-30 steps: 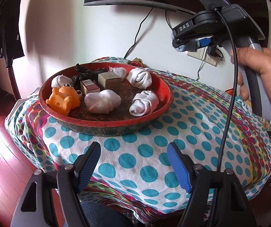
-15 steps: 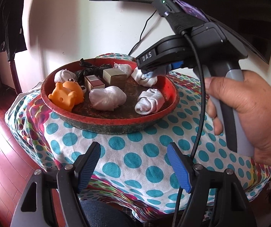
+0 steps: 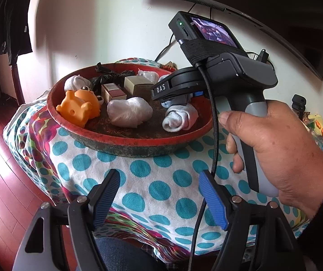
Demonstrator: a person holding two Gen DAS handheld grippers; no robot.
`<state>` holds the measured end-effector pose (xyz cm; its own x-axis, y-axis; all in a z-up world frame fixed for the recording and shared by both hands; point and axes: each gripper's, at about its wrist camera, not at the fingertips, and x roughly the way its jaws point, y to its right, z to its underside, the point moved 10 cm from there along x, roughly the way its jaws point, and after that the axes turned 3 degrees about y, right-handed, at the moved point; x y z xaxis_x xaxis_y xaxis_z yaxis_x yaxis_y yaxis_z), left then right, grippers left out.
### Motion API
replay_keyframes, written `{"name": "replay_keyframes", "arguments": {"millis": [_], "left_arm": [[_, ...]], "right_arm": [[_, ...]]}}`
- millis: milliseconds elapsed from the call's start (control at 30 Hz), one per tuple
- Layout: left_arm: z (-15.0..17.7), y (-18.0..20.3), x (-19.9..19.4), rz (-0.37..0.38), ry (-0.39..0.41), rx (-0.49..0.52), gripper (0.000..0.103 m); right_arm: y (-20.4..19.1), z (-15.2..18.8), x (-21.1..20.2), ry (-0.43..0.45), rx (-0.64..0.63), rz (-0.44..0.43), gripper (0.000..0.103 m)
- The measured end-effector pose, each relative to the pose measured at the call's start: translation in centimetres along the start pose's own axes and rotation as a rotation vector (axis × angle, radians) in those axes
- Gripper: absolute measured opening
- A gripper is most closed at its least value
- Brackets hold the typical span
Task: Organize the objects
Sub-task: 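Lower the blue-grey sock into the tray and open the right tool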
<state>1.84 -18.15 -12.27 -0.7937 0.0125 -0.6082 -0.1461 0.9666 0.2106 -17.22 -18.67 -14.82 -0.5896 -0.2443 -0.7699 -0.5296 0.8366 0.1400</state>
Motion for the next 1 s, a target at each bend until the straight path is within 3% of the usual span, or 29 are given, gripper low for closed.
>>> {"name": "replay_keyframes", "arguments": {"millis": [467,867,967,1000], "left_arm": [[0.2,-0.1,0.5,0.009,-0.024,-0.017,0.075],[0.3,0.1,0.5,0.011,-0.028,-0.018,0.075],[0.2,0.2,0.4,0.008,-0.021,-0.010,0.075],[0.1,0.3,0.3,0.006,-0.015,-0.005,0.075]], "right_arm": [[0.1,0.0,2.8,-0.044,-0.006,0.005,0.050],[0.5,0.9,2.5,-0.060,0.007,-0.001,0.051],[0.6,0.9,2.5,-0.061,0.004,0.011,0.053],[0.6,0.9,2.5,-0.060,0.002,0.020,0.059]]}}
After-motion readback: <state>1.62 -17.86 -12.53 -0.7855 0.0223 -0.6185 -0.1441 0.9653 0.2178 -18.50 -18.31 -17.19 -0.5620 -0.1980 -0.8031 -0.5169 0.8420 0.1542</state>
